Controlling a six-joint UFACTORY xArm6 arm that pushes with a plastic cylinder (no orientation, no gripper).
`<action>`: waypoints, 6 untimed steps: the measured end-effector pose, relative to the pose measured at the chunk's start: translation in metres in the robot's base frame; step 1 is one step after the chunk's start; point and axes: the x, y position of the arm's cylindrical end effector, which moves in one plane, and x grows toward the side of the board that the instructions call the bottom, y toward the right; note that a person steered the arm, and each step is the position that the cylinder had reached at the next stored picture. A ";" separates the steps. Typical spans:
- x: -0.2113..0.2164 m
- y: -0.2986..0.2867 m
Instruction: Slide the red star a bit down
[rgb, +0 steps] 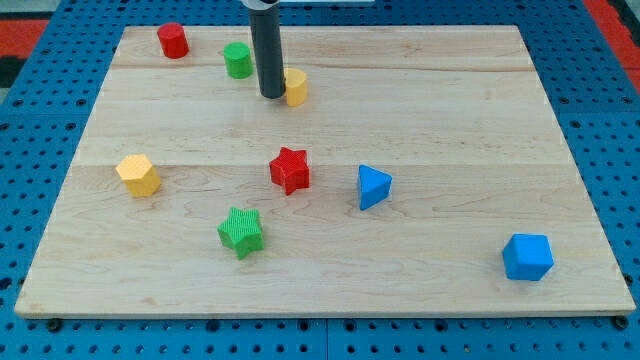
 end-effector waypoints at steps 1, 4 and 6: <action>0.000 0.004; 0.067 0.008; 0.085 -0.007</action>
